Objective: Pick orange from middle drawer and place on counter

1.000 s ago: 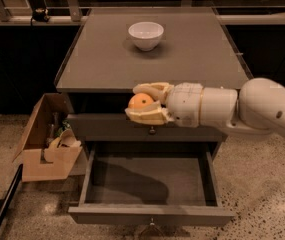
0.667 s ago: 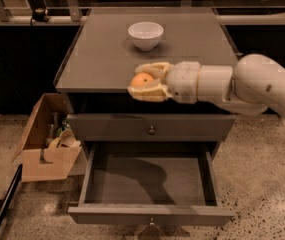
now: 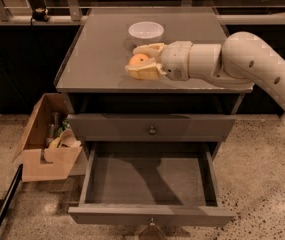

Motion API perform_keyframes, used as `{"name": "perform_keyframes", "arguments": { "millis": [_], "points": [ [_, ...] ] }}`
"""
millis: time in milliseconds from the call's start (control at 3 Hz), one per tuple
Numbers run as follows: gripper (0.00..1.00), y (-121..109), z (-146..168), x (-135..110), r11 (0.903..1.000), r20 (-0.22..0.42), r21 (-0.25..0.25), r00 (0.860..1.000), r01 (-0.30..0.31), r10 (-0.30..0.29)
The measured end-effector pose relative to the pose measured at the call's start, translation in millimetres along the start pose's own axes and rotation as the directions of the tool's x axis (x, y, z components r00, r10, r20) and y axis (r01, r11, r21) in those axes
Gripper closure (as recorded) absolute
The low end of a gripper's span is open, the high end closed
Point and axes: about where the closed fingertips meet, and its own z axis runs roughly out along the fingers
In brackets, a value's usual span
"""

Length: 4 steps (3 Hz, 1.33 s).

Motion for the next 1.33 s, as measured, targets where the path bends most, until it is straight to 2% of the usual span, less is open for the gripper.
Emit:
{"name": "perform_keyframes", "arguments": {
  "millis": [333, 667, 1000, 1333],
  "points": [
    [1.00, -26.7, 10.9, 6.6, 0.9988, -0.021, 0.048, 1.000, -0.008, 0.009],
    [1.00, -48.8, 11.1, 19.0, 0.9907, -0.049, 0.136, 0.999, -0.014, 0.021],
    [1.00, -71.6, 2.9, 39.8, 0.9611, -0.095, 0.276, 0.995, -0.016, 0.043],
    [1.00, -91.6, -3.0, 58.0, 0.9329, -0.126, 0.360, 0.990, -0.017, 0.067]
  ]
}}
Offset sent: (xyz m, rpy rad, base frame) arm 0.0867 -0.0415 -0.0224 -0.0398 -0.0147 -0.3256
